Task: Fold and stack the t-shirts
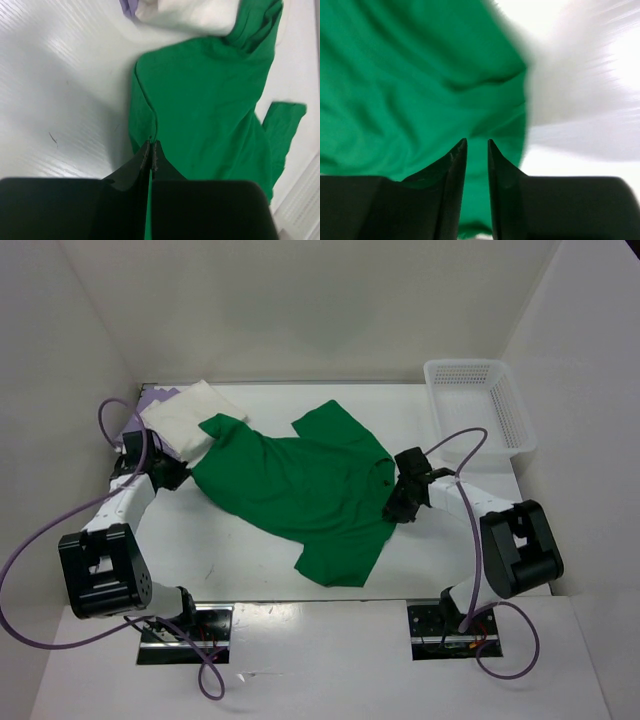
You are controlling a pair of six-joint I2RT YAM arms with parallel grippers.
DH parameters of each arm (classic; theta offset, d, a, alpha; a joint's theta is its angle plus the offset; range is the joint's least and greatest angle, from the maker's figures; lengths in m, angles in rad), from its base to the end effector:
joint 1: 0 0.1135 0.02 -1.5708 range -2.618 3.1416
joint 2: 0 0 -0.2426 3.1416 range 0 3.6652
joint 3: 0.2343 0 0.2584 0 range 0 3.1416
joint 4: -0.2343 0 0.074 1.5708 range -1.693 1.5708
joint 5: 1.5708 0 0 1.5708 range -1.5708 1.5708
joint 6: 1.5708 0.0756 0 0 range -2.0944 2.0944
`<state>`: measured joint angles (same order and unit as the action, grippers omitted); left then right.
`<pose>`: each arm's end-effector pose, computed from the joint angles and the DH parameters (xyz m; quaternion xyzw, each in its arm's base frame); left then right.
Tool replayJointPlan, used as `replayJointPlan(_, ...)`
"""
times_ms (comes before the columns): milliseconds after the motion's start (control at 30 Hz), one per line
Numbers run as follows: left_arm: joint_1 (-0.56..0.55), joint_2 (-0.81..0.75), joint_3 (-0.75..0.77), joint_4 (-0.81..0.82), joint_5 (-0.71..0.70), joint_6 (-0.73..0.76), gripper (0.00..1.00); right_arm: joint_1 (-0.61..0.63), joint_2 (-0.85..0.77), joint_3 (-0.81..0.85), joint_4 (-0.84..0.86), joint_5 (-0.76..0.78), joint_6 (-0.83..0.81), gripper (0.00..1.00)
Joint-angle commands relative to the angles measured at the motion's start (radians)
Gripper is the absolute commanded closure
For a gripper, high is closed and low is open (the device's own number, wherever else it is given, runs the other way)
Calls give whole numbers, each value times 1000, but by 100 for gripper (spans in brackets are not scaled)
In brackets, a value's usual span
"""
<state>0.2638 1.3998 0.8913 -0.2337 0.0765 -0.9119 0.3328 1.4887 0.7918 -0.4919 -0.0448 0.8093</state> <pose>0.3274 0.0824 0.1816 -0.4945 0.7697 -0.1613 0.3702 0.2702 0.0970 0.1012 0.2275 0.9548 0.1211 0.1478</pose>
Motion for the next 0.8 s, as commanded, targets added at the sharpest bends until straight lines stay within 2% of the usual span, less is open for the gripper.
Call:
replayJointPlan(0,-43,-42,-9,10,48,59,99,-41,-31,-8,33,135,45,67)
replayJointPlan(67,-71,-53,-9,-1,48,71,99,-41,-44,-8,9,172,45,55)
replayJointPlan(200,-83,-62,-58,22,86,80,99,-41,13,-20,18,158,45,53)
replayJointPlan(267,-83,-62,-92,33,101,80,99,-41,56,-20,58,126,45,61)
replayJointPlan(300,-83,-53,-92,33,111,80,99,-41,77,3,71,114,45,78)
replayJointPlan(400,-83,-53,-103,33,120,99,99,-51,145,82,128,96,15,98)
replayJointPlan(567,-83,-53,-92,13,120,119,99,-112,284,352,84,106,-45,100)
replayJointPlan(633,-83,-62,-92,2,120,119,99,-132,274,385,73,97,-56,85)
replayJointPlan(733,-83,-73,-83,-10,97,128,99,-132,170,333,41,43,-65,50)
replayJointPlan(767,-83,-73,-83,-21,88,128,99,-132,81,252,30,30,-65,48)
